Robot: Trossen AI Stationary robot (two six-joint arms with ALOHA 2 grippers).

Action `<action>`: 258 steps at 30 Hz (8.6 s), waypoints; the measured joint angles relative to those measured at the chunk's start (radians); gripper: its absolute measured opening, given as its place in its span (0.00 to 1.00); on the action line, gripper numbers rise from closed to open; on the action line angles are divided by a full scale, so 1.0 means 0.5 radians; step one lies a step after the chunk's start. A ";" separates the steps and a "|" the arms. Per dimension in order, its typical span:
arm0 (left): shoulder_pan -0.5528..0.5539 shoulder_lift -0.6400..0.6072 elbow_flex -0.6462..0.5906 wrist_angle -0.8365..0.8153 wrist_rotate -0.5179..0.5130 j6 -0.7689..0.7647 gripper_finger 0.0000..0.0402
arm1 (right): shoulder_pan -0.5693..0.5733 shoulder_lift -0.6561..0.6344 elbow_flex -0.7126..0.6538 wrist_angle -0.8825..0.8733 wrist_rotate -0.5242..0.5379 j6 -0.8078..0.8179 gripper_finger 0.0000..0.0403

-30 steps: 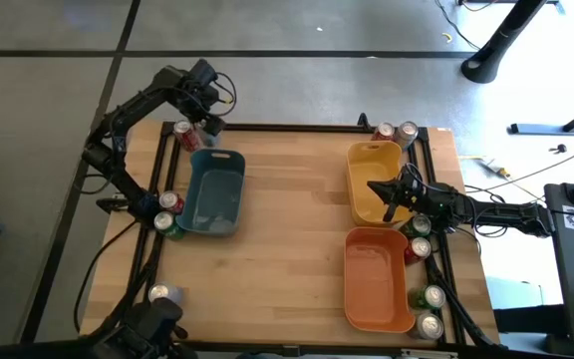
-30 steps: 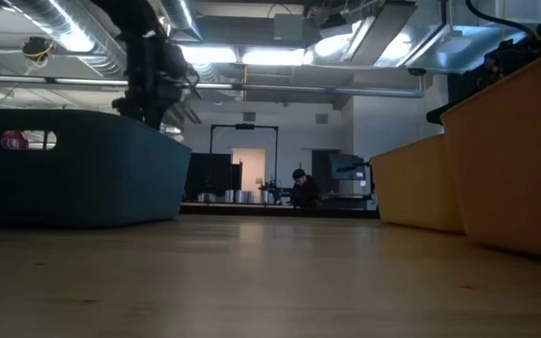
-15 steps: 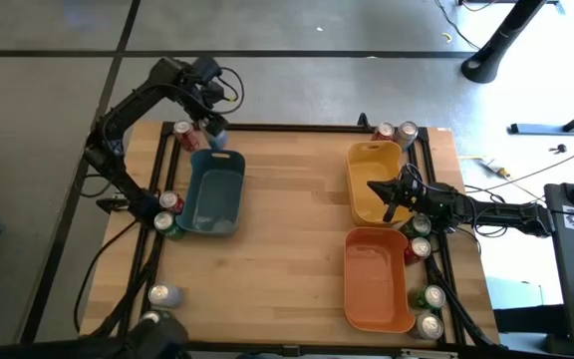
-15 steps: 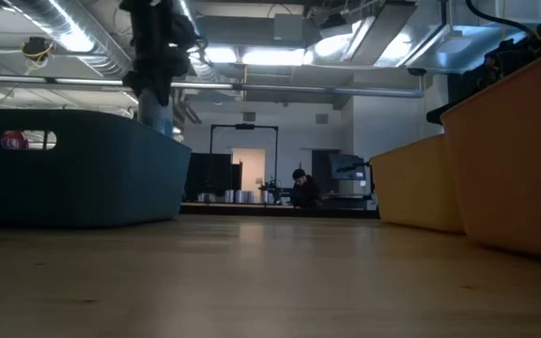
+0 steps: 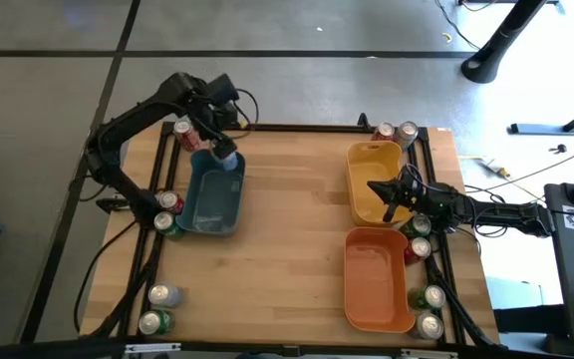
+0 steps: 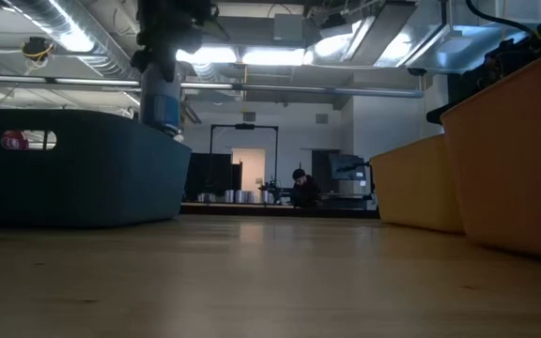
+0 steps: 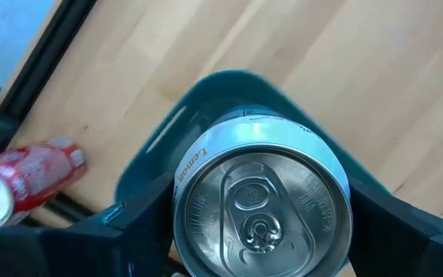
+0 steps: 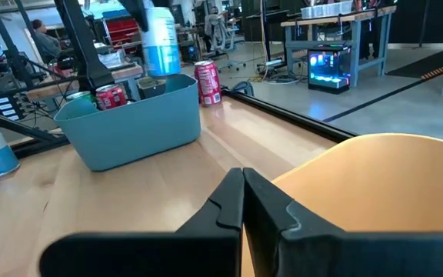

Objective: Sort soda cans
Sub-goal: Put the top left blue-white soda can into the blue bin, then put the bottom left blue-white soda can into the blue bin

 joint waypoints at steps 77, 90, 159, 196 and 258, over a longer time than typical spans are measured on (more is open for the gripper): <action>-0.003 -0.570 -1.573 1.037 -0.612 -0.388 0.92 | 0.000 -0.001 -0.002 0.050 0.106 -0.069 0.02; -0.008 -0.572 -1.252 0.715 -0.645 -0.260 0.95 | 0.000 -0.001 -0.002 0.050 0.106 -0.070 0.02; -3.099 -0.266 -0.774 0.355 0.022 -3.703 0.91 | 0.000 0.000 0.003 -0.011 0.086 -0.088 0.02; -3.357 -0.262 -1.062 0.710 -0.052 -4.106 0.91 | 0.000 0.000 0.000 -0.013 0.061 -0.087 0.02; -2.883 -0.334 -0.758 0.190 -0.157 -3.480 0.73 | 0.000 0.000 -0.001 -0.014 0.060 -0.166 0.02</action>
